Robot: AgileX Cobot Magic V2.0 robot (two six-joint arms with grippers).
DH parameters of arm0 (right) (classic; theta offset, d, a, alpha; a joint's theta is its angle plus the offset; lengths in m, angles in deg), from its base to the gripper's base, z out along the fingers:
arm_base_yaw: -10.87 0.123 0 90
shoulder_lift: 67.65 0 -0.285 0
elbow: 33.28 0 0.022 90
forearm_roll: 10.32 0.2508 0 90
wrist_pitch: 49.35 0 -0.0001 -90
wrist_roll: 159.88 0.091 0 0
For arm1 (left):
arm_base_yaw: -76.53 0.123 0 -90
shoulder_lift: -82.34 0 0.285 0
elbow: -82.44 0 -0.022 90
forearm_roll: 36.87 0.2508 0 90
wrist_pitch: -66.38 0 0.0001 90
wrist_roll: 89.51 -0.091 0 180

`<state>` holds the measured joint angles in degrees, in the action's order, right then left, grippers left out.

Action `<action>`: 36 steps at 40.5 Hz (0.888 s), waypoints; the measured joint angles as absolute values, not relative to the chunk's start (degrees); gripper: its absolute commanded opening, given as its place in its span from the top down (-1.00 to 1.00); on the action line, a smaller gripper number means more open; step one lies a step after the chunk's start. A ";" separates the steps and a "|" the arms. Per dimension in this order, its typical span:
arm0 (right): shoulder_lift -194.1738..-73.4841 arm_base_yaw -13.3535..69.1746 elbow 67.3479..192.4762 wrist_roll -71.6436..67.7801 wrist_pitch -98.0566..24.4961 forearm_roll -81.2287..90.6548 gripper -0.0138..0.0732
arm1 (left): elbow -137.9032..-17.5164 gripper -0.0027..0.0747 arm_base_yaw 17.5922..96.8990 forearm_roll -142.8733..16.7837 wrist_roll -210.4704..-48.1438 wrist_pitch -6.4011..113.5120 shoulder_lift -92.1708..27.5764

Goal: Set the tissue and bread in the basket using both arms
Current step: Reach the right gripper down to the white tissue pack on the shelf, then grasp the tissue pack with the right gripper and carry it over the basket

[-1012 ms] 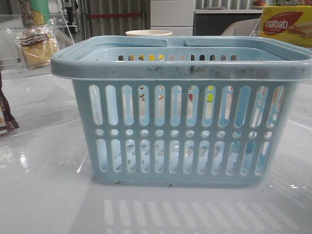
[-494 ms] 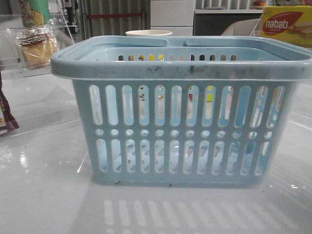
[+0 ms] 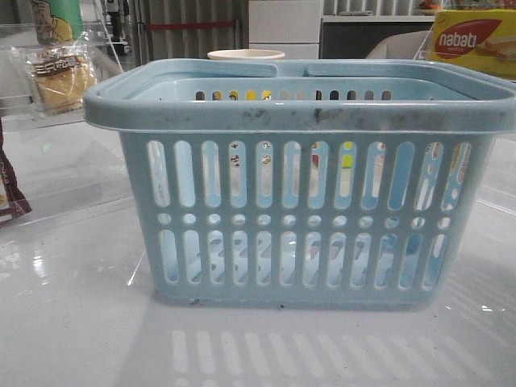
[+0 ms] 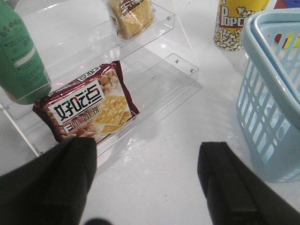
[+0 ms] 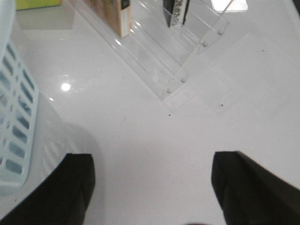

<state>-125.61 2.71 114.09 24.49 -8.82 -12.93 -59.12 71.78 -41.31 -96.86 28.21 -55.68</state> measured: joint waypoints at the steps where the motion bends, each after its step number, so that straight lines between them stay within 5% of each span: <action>1: -127.13 2.12 115.16 24.60 -8.65 -12.93 -0.73 | -59.12 -0.38 71.78 -41.31 -96.86 28.21 -55.68; 21: -165.66 -6.06 148.34 15.93 2.09 -4.41 -0.73 | -59.12 -0.38 71.78 -41.31 -96.86 28.21 -55.68; 36: -182.71 -6.09 163.72 13.20 1.26 0.15 -0.73 | -59.12 -0.38 71.78 -41.44 -96.86 28.21 -55.68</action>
<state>-182.71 -6.09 163.72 13.20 1.26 0.15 -59.12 71.78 -41.44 -96.86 28.21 -55.68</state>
